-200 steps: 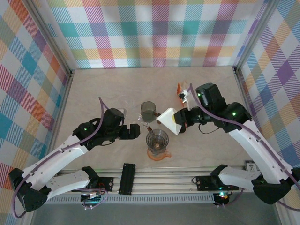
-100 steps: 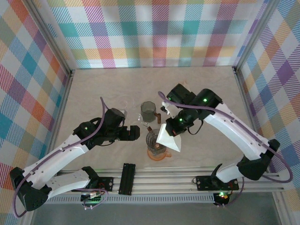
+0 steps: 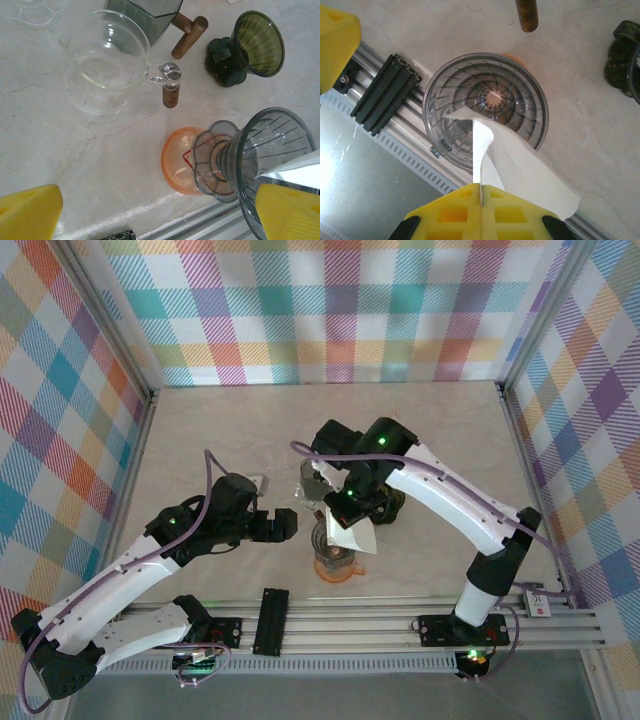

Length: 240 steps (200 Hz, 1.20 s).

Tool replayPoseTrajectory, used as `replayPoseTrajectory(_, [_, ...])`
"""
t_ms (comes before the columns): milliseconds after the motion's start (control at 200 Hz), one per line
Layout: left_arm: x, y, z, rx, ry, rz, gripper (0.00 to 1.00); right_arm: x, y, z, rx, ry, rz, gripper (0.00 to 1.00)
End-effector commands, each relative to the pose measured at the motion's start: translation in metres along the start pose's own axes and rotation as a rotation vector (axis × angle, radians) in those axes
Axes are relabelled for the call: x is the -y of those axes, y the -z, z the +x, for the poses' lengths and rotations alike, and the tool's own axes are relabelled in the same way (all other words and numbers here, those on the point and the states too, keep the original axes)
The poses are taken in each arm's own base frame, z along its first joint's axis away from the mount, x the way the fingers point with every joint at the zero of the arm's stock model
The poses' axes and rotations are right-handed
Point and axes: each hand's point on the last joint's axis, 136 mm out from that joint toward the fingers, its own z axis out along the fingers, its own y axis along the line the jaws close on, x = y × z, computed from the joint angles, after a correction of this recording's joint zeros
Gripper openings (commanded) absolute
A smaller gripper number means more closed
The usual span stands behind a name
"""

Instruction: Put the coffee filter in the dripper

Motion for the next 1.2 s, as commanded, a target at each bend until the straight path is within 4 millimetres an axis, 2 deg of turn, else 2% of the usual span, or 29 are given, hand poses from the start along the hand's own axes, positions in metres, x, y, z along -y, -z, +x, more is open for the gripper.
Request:
replayPoseTrajectory(0, [0.000, -0.001, 0.002, 0.005, -0.022, 0.019, 0.98, -0.003, 0.000, 0.003, -0.017, 0.025, 0.023, 0.00])
replayPoseTrajectory(275, [-0.002, -0.001, 0.006, -0.001, -0.022, 0.021, 0.98, -0.020, -0.024, -0.010, 0.001, 0.032, -0.025, 0.01])
replayPoseTrajectory(475, [-0.003, -0.001, 0.009, -0.005, -0.016, 0.028, 0.98, -0.022, -0.044, -0.015, -0.004, 0.020, -0.040, 0.02])
replayPoseTrajectory(610, [-0.001, -0.002, 0.012, -0.021, -0.024, 0.041, 0.98, -0.022, -0.058, -0.016, 0.005, 0.009, -0.051, 0.06])
replayPoseTrajectory(740, [0.000, -0.001, 0.013, -0.032, -0.022, 0.050, 0.98, -0.023, -0.063, -0.016, 0.026, 0.000, -0.064, 0.11])
replayPoseTrajectory(895, [0.003, 0.000, 0.013, -0.031, -0.018, 0.061, 0.98, -0.021, -0.056, -0.019, 0.078, 0.003, -0.064, 0.23])
replayPoseTrajectory(1070, [0.003, 0.002, 0.014, -0.031, -0.006, 0.072, 0.97, -0.023, -0.044, -0.019, 0.146, 0.002, -0.089, 0.44])
replayPoseTrajectory(1195, [0.008, 0.006, 0.012, -0.030, -0.005, 0.089, 0.95, -0.024, -0.028, -0.021, 0.225, 0.002, -0.107, 0.59])
